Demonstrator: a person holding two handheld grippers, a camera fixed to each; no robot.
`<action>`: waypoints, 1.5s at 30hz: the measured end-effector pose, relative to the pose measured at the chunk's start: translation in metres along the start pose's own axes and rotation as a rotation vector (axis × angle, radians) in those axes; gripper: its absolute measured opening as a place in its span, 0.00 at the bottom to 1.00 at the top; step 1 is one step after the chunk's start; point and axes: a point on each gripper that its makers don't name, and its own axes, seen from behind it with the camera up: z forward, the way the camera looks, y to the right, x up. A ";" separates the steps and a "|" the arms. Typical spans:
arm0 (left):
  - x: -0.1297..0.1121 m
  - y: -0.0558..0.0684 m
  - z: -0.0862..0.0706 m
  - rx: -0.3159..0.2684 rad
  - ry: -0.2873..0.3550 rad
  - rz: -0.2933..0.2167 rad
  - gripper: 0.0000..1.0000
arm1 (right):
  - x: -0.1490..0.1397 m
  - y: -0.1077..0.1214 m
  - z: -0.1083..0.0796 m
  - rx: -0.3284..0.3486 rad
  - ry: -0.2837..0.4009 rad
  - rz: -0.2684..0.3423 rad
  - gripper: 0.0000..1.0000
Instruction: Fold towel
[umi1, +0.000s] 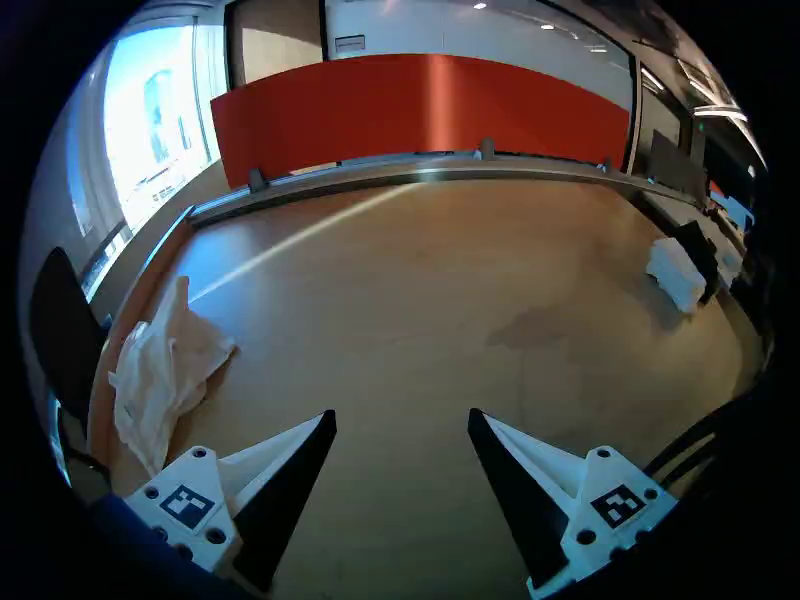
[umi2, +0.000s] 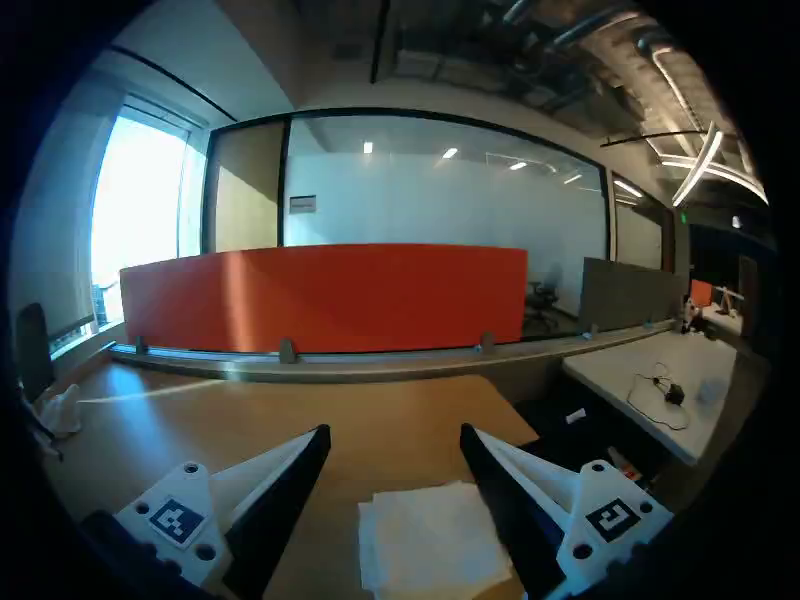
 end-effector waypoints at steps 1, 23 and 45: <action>0.004 -0.001 0.000 0.002 0.013 -0.005 0.98 | 0.001 -0.002 0.000 0.002 0.001 -0.001 1.00; 0.126 -0.049 -0.020 0.151 0.428 -0.026 0.98 | 0.016 -0.037 -0.007 0.043 0.016 0.011 1.00; 0.177 -0.060 -0.051 0.157 0.613 -0.083 0.98 | 0.053 -0.110 -0.016 0.083 0.095 -0.042 1.00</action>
